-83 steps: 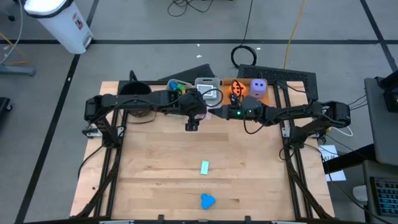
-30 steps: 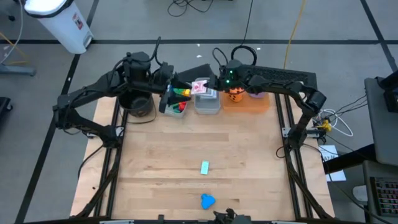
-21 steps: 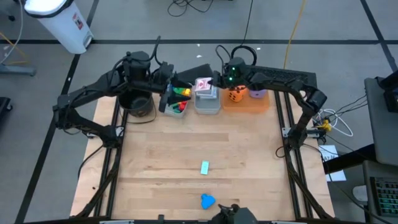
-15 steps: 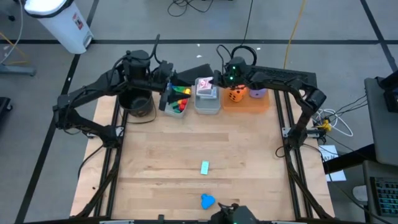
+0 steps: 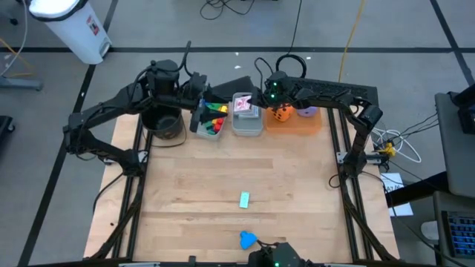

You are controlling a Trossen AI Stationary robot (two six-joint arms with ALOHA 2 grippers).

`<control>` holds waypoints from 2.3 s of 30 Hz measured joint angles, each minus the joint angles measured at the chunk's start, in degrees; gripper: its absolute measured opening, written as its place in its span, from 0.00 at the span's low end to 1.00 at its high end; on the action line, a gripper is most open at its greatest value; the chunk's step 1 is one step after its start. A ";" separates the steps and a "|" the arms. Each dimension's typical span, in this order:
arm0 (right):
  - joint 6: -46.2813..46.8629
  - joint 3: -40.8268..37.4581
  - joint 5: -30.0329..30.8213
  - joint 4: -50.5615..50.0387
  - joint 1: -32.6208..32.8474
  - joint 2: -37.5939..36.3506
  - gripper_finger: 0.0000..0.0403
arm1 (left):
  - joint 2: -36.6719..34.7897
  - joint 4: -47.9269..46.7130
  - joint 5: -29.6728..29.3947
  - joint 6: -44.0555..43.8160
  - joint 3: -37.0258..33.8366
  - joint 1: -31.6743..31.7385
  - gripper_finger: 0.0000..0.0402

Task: Pick & Place Toys
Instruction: Put the red deck of cards into the right gray bin, then put the light blue game piece into the left gray bin

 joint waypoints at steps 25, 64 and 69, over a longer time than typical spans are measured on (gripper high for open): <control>-1.07 0.00 2.10 0.76 -0.11 -0.02 0.33 | 0.00 -0.26 0.00 -0.74 0.00 0.00 0.61; -1.58 -0.09 -2.76 -2.92 -4.68 -2.15 0.35 | 0.00 -0.26 -0.03 -1.37 0.00 0.00 0.61; 0.15 -0.04 -2.82 2.30 -3.77 -4.98 0.35 | 0.00 0.27 -1.83 -1.00 0.00 -0.02 0.61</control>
